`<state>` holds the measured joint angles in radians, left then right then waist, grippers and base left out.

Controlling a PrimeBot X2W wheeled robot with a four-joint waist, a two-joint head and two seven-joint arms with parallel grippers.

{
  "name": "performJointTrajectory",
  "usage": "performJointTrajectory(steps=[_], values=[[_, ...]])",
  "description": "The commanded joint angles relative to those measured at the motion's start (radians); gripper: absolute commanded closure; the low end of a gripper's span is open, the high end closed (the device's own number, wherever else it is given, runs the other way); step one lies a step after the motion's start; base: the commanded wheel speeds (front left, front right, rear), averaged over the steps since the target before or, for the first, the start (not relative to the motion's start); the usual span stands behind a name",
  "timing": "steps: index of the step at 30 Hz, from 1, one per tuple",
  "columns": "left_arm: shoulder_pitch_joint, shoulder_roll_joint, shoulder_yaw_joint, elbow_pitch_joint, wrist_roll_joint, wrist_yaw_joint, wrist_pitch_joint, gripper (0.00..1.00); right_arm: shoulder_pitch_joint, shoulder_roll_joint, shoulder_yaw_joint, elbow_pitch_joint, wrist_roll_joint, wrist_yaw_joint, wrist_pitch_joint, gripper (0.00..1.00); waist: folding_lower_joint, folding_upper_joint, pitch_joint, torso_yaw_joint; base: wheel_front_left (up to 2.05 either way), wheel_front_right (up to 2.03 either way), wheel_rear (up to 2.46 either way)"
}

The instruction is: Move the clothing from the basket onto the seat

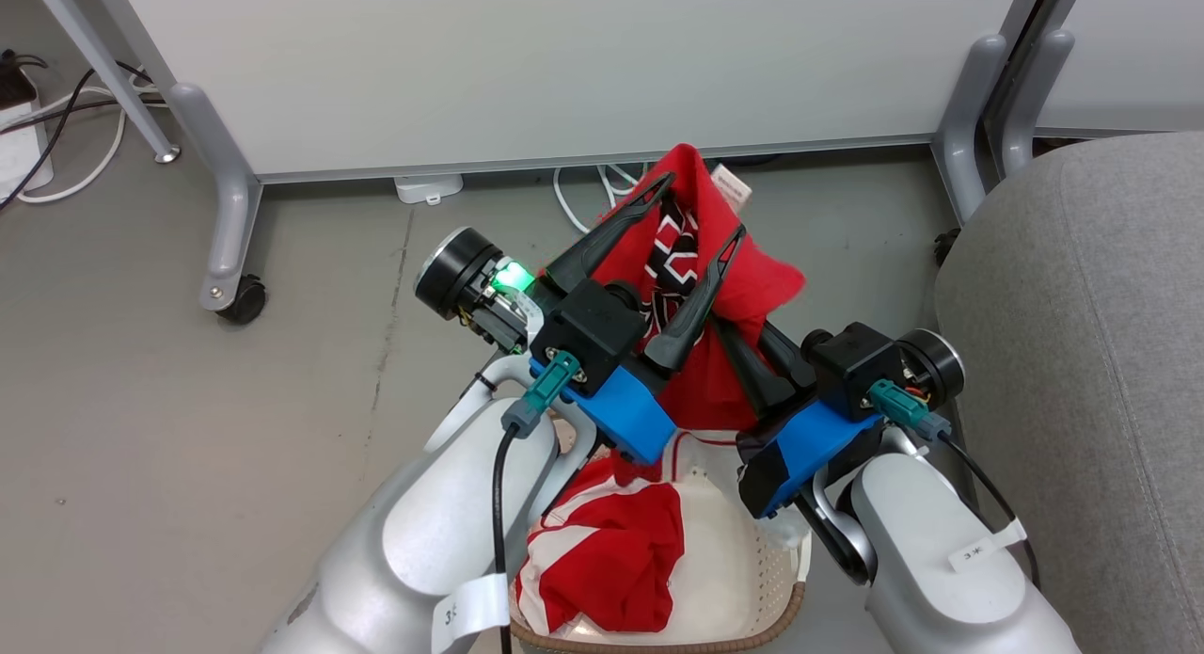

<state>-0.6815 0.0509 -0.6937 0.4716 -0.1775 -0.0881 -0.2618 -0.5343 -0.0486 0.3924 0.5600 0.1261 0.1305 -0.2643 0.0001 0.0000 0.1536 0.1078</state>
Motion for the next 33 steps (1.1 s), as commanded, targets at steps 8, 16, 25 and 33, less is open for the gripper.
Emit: performJointTrajectory(steps=[8, 16, 25, 33], values=[[0.007, -0.001, 0.007, 0.003, 0.01, 0.006, -0.005, 0.0, -0.004, -0.003, -0.013, -0.011, 0.01, 0.0, 0.0, 1.0, -0.0001, 0.0, 0.002, -0.013, 0.0, 0.0, 0.0], [0.016, 0.0, 0.013, -0.003, 0.014, -0.001, -0.005, 0.0, -0.004, -0.003, -0.036, -0.025, 0.016, 0.0, 0.0, 1.0, -0.0001, 0.0, 0.013, -0.051, 0.0, 0.0, 0.0], [0.026, 0.005, 0.02, 0.002, 0.021, -0.01, -0.005, 0.0, -0.009, -0.003, -0.103, -0.052, 0.019, 0.0, 0.0, 1.0, -0.0001, 0.0, 0.043, -0.128, 0.0, 0.0, 0.0], [0.012, 0.01, 0.019, 0.001, 0.034, -0.019, -0.005, 0.0, -0.01, -0.003, -0.177, -0.095, -0.005, 0.0, 0.0, 1.0, -0.0001, 0.0, 0.084, -0.204, 0.0, 0.0, 0.0]])
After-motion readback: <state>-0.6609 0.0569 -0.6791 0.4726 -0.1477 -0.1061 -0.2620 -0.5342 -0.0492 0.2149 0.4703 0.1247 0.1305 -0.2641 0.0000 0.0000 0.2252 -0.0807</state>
